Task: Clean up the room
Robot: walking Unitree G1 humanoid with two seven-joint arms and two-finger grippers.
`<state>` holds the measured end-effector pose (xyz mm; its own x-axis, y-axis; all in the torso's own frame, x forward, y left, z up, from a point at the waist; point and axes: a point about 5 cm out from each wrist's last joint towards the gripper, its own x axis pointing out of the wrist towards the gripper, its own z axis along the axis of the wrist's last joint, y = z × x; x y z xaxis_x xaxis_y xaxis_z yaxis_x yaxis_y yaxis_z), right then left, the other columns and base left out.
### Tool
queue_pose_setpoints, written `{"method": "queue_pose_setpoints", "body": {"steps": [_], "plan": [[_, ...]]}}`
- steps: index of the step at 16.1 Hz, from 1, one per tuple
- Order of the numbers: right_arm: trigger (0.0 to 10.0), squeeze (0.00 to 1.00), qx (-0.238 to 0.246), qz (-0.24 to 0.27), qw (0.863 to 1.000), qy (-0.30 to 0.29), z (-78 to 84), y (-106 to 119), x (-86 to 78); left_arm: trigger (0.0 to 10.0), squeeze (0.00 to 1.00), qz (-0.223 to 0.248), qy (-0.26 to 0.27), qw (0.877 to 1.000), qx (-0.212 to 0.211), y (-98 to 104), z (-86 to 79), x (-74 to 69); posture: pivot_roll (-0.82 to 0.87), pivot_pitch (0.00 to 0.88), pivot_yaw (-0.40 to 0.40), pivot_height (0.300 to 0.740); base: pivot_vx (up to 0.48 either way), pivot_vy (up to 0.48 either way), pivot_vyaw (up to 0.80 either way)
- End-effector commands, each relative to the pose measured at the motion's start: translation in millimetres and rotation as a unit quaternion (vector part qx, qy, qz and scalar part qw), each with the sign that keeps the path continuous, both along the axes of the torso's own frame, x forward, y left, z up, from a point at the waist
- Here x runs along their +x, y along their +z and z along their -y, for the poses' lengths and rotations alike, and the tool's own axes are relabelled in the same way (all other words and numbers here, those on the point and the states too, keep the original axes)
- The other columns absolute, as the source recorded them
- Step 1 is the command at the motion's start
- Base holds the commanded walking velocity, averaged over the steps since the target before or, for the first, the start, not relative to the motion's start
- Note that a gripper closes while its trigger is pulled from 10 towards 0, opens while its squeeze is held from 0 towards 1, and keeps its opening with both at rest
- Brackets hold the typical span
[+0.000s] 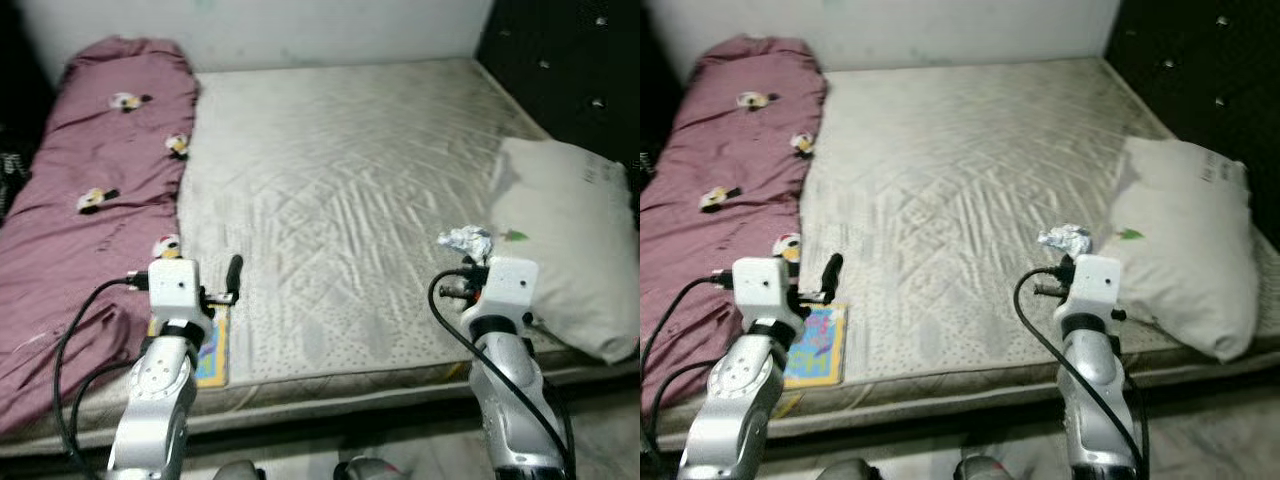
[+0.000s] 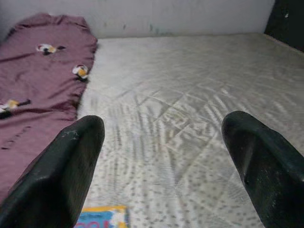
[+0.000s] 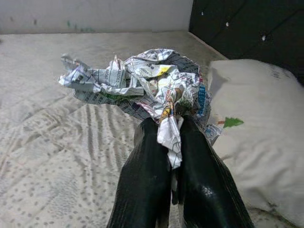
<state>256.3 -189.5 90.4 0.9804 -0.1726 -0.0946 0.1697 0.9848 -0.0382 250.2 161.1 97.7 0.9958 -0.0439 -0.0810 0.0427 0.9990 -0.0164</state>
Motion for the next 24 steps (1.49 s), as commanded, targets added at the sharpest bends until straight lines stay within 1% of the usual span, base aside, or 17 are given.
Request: {"method": "queue_pose_setpoints", "body": {"steps": [1,3,4,7,9,11,12,13,14,15,16,17,19,20,22,24], "plan": [[10.0,0.00,0.003,0.008,1.000,0.008,-3.0,5,1.8,10.0,0.00,-0.003,0.003,1.000,0.001,0,-3.5,0.3,-0.06,0.000,-0.003,0.740,0.000,0.292,0.00],[10.0,0.00,-0.001,0.011,1.000,0.013,-3.7,6,4.7,10.0,0.00,-0.001,0.003,1.000,0.002,1,-2.5,1.2,-0.06,0.000,-0.005,0.740,0.000,0.418,0.00],[10.0,0.00,-0.017,0.016,1.000,0.021,-5.1,9,9.6,10.0,0.00,-0.005,0.002,1.000,0.001,-2,-4.8,0.9,-0.07,0.000,-0.003,0.740,0.000,0.480,0.00],[10.0,0.00,-0.015,0.019,0.999,0.021,-0.2,12,14.8,10.0,0.00,-0.010,0.008,1.000,0.000,-3,-8.1,2.3,-0.07,0.000,-0.005,0.740,0.000,0.480,0.00],[10.0,0.00,-0.033,0.026,0.998,0.051,-1.9,14,14.2,10.0,0.00,-0.016,0.008,1.000,0.004,-5,-11.1,3.6,-0.07,0.000,-0.003,0.740,0.000,0.480,0.00],[10.0,0.00,-0.034,0.021,0.998,0.050,1.8,12,12.1,10.0,0.00,-0.017,0.016,1.000,0.005,-5,-16.0,6.3,-0.07,0.000,-0.005,0.740,0.000,0.480,0.00],[10.0,0.00,-0.030,0.019,0.998,0.050,2.0,11,12.0,10.0,0.00,-0.012,0.015,1.000,0.003,-4,-15.5,7.5,-0.07,0.000,-0.005,0.740,0.000,0.480,0.00],[10.0,0.00,-0.021,0.022,0.997,0.064,-2.6,11,12.6,10.0,0.00,-0.012,0.014,1.000,-0.001,-3,-14.5,8.4,-0.07,0.000,-0.005,0.740,0.000,0.480,0.00],[10.0,0.00,-0.026,0.027,0.997,0.067,-5.5,13,13.6,10.0,0.00,-0.012,0.014,1.000,-0.001,-3,-13.8,9.2,-0.07,0.000,0.000,0.740,0.000,0.480,0.00],[10.0,0.00,-0.013,0.031,0.997,0.073,-10.8,13,14.2,10.0,0.00,-0.013,0.011,1.000,-0.001,-3,-13.7,9.2,-0.07,0.000,0.005,0.740,0.000,0.480,0.00],[10.0,0.00,-0.014,0.032,0.997,0.076,-12.2,13,14.2,10.0,0.00,-0.013,0.009,1.000,-0.001,-3,-13.8,9.1,-0.07,0.000,0.009,0.740,0.000,0.480,0.00],[10.0,0.00,-0.007,0.033,0.996,0.083,-15.0,12,13.6,10.0,0.00,-0.017,0.011,1.000,0.000,-5,-17.5,8.9,-0.07,0.000,0.009,0.740,0.000,0.480,0.00],[10.0,0.00,-0.004,0.031,0.995,0.091,-14.8,11,12.9,10.0,0.00,-0.014,0.023,1.000,0.001,-3,-26.5,10.6,-0.06,0.000,0.003,0.740,0.000,0.480,0.00],[10.0,0.00,-0.004,0.031,0.995,0.092,-14.3,11,13.3,10.0,0.00,-0.011,0.024,1.000,0.001,-2,-27.8,10.7,-0.06,0.000,0.003,0.740,0.000,0.480,0.00],[10.0,0.00,-0.002,0.033,0.995,0.094,-14.0,13,15.4,10.0,0.00,-0.006,0.027,1.000,0.004,0,-28.3,10.9,-0.06,0.000,0.000,0.740,0.000,0.480,0.00],[10.0,0.00,0.000,0.039,0.993,0.109,-19.2,15,16.9,10.0,0.00,-0.006,0.024,1.000,0.003,0,-25.8,10.5,-0.06,0.000,-0.002,0.740,0.000,0.480,0.00]]}}
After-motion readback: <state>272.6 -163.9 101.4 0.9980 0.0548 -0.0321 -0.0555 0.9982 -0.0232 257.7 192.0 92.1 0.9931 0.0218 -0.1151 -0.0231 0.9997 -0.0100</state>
